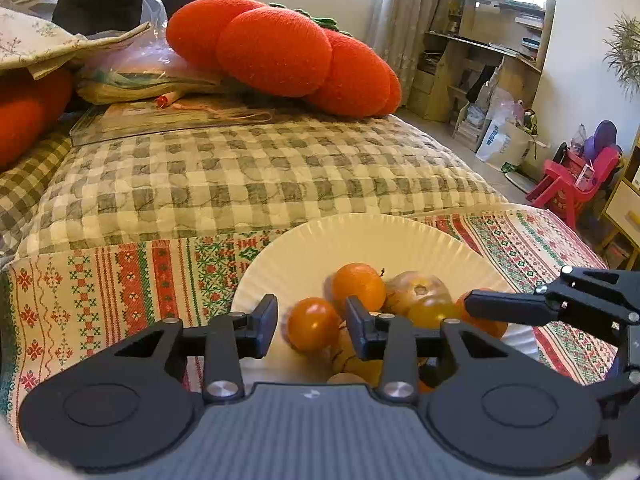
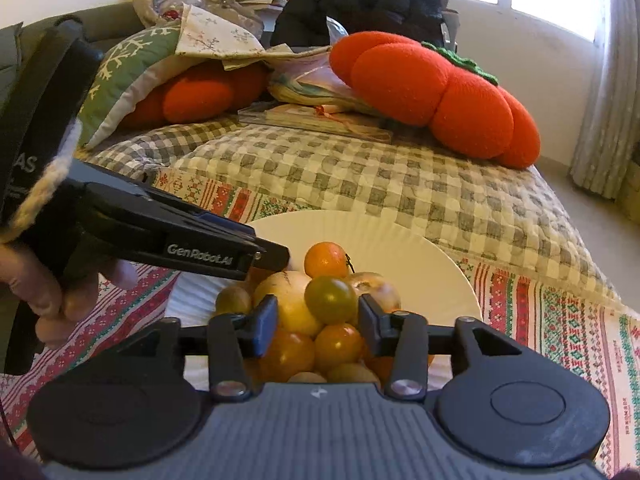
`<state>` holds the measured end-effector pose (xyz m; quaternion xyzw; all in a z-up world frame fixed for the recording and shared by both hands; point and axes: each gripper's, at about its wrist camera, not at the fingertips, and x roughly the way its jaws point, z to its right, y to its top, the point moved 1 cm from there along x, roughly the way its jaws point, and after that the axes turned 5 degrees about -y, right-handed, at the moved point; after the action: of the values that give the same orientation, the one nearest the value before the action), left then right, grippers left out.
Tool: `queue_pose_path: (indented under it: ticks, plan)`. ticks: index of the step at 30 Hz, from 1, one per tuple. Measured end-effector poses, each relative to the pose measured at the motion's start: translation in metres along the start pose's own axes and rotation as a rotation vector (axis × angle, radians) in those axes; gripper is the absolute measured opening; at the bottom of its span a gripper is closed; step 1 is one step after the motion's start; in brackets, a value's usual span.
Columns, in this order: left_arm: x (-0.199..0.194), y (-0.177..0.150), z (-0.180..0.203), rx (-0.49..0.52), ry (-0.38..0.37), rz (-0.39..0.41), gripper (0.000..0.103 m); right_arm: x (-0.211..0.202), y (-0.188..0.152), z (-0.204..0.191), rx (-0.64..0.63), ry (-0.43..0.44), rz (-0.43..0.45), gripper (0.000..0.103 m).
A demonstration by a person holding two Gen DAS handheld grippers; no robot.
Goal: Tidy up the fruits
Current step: 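Lower both fruits onto the plate and open both grippers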
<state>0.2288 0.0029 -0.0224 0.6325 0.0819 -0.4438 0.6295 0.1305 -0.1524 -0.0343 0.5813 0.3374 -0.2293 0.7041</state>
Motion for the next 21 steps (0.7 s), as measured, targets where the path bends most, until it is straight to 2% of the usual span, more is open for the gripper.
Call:
queue_pose_path:
  ticks: [9, 15, 21]
  plan:
    - [-0.017, -0.003, 0.013, 0.021, 0.030, 0.009, 0.055, -0.015, 0.002, 0.003, 0.016, -0.016, 0.015, 0.058]
    - [-0.033, -0.010, 0.021, 0.018, 0.049, 0.008, 0.067, -0.028, -0.002, 0.005, 0.051, -0.026, 0.004, 0.067]
    - [-0.053, -0.015, 0.031, 0.027, 0.062, 0.009, 0.073, -0.045, -0.006, 0.004, 0.073, -0.027, -0.002, 0.076]
